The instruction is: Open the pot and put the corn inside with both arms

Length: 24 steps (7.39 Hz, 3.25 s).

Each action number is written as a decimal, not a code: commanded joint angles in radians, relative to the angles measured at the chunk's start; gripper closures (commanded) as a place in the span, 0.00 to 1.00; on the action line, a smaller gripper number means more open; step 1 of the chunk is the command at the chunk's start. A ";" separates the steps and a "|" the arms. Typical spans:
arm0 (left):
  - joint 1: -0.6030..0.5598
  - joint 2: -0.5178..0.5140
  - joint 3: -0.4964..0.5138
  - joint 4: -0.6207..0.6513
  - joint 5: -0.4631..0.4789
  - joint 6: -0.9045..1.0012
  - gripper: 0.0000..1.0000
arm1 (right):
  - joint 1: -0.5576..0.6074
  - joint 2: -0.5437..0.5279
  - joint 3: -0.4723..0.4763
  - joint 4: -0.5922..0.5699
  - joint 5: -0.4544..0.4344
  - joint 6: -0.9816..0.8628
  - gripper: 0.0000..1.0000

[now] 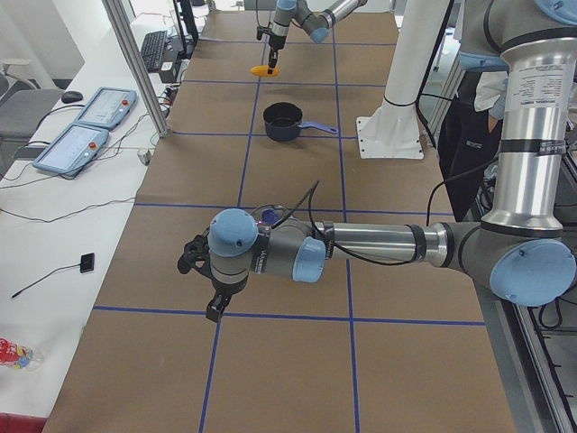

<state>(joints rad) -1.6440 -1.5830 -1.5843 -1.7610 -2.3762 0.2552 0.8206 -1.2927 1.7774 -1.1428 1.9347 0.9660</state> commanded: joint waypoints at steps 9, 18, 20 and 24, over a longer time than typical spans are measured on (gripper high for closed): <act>0.001 0.001 -0.037 0.146 0.006 -0.090 0.01 | -0.393 0.452 -0.044 -0.494 -0.313 0.438 0.68; 0.001 0.089 -0.056 0.130 0.005 -0.111 0.01 | 0.001 0.367 -0.047 -0.454 0.013 0.077 0.00; 0.001 0.115 -0.072 0.199 -0.027 -0.113 0.01 | 0.232 0.275 -0.088 -0.456 0.183 -0.321 0.00; 0.004 0.000 -0.229 0.643 0.041 -0.106 0.01 | 0.550 0.010 -0.156 -0.453 0.341 -0.883 0.00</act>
<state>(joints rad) -1.6406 -1.5548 -1.7923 -1.1920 -2.3851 0.1441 1.2851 -1.1869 1.6264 -1.5974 2.2319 0.2069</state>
